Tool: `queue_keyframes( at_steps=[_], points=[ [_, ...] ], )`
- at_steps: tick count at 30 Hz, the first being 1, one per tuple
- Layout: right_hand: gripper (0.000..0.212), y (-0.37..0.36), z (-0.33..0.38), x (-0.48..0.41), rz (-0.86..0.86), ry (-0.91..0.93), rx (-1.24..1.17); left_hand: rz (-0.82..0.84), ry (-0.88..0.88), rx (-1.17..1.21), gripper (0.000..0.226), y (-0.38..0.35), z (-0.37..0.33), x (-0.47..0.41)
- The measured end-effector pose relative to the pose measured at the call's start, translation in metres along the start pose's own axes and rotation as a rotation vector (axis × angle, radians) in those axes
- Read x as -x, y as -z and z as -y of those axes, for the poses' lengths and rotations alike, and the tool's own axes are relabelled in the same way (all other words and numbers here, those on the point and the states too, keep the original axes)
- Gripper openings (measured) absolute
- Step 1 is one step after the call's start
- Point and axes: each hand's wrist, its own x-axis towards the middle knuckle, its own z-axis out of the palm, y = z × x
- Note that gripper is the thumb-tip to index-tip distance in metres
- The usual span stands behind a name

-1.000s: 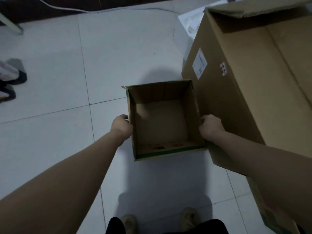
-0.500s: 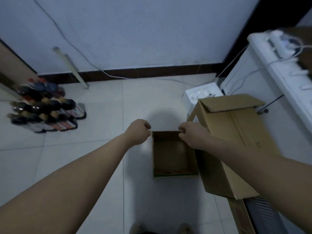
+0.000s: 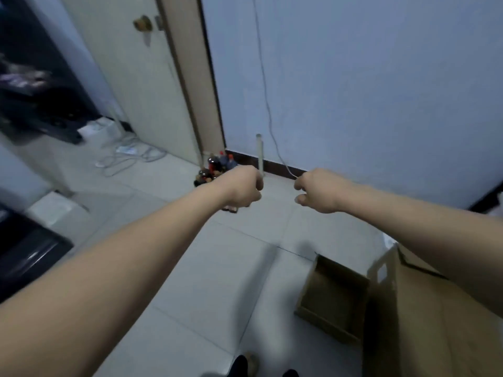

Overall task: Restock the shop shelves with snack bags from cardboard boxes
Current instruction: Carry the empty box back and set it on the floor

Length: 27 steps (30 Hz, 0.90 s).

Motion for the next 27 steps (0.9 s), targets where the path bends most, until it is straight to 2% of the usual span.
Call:
queue_keyframes(
  at_steps=[4,7,9,13,19,23,27],
  points=[
    [0.033,0.025,0.086,0.017,-0.008,0.247,0.125,-0.117,0.227,0.005,0.026,0.009,0.042,0.103],
    [0.023,0.028,0.168,0.029,0.015,0.461,0.218,-0.181,0.416,0.093,0.032,0.001,0.079,0.187],
    [0.024,0.020,0.226,0.039,0.025,0.594,0.267,-0.193,0.553,0.149,0.033,-0.011,0.105,0.246],
    [0.038,-0.008,0.348,0.072,0.048,0.861,0.350,-0.199,0.838,0.255,0.028,-0.051,0.154,0.370],
    [0.036,-0.057,0.522,0.160,0.118,1.204,0.457,-0.222,1.161,0.413,0.025,-0.124,0.200,0.554],
    [0.031,-0.104,0.643,0.237,0.177,1.406,0.548,-0.266,1.366,0.531,0.005,-0.186,0.236,0.681],
    [0.038,-0.147,0.733,0.291,0.273,1.493,0.570,-0.333,1.539,0.628,0.026,-0.236,0.261,0.767]
  ],
)
